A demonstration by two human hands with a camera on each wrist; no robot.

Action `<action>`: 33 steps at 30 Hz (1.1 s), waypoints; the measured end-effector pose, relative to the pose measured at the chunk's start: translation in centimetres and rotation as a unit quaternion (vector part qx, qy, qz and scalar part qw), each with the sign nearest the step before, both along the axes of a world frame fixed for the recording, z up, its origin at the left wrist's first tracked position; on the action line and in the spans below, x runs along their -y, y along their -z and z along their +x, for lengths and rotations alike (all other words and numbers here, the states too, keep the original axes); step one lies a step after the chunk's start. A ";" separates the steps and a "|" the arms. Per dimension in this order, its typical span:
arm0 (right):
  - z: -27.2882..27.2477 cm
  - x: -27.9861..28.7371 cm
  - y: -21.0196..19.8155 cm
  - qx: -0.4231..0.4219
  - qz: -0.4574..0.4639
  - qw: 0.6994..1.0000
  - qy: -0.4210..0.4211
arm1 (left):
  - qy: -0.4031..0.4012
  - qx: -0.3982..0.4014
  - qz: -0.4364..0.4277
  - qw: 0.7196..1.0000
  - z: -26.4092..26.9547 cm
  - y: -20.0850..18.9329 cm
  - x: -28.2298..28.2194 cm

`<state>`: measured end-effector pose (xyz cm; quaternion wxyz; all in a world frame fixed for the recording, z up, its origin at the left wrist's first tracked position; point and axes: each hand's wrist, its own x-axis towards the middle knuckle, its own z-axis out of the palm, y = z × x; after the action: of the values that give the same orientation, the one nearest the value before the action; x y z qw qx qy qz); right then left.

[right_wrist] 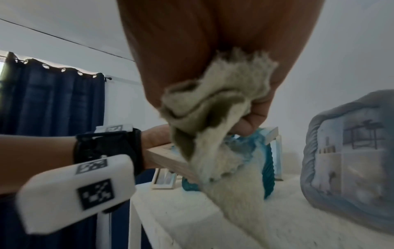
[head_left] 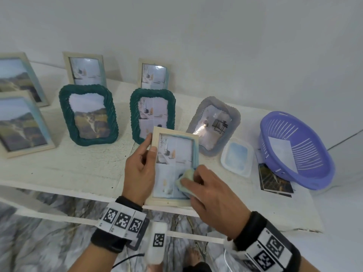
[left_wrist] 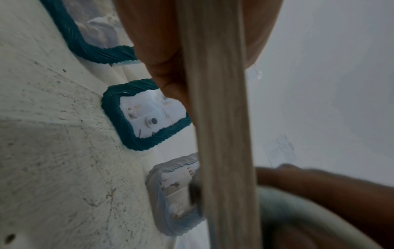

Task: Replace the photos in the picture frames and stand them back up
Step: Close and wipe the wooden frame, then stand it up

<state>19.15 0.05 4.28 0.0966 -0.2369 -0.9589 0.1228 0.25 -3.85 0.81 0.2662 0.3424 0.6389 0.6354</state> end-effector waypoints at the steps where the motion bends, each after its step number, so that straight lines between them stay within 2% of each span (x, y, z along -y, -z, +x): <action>1: 0.4 0.1 0.2 0.005 -0.026 1.000 -0.016 | 0.002 0.000 -0.003 1.000 -0.2 0.1 0.1; 4: 1.2 -0.3 0.2 0.034 -0.033 0.998 -0.044 | 0.008 -0.007 -0.011 1.000 -0.1 0.5 0.2; 6: 0.8 -0.8 0.0 0.038 0.006 0.999 -0.023 | 0.002 -0.004 -0.009 1.000 0.1 0.6 0.0; 9: -0.4 -0.5 -0.2 -0.003 0.030 0.999 0.021 | 0.010 -0.003 -0.001 1.000 0.0 0.5 -0.4; 15: 0.8 -0.5 0.2 0.008 -0.031 0.998 -0.050 | 0.021 -0.019 -0.009 1.000 -0.1 0.8 0.1; 19: 0.4 -1.7 -0.9 -0.020 0.043 0.998 0.033 | 0.007 -0.010 -0.004 1.000 0.2 0.5 0.2; 22: -1.0 -1.5 -1.0 0.015 0.113 0.988 0.107 | 0.004 -0.024 0.006 1.000 0.4 0.0 0.1; 24: -1.7 -0.9 -0.7 0.029 0.106 0.985 0.130 | -0.005 -0.031 0.012 0.999 0.4 -0.2 0.1; 28: -1.3 0.5 -0.1 -0.006 0.048 0.995 0.093 | -0.014 0.003 0.023 1.000 -0.2 -0.4 0.2; 30: -0.7 1.1 -0.2 0.006 0.048 0.996 0.072 | -0.011 0.005 0.023 1.000 -0.4 -0.4 0.3; 33: -0.9 1.0 -0.2 0.018 0.080 0.992 0.097 | -0.012 0.002 0.027 1.000 -0.5 -0.4 0.1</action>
<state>18.29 -0.95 4.51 0.1094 -0.3225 -0.9397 0.0320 -0.24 -3.91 1.19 0.2503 0.3402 0.6248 0.6567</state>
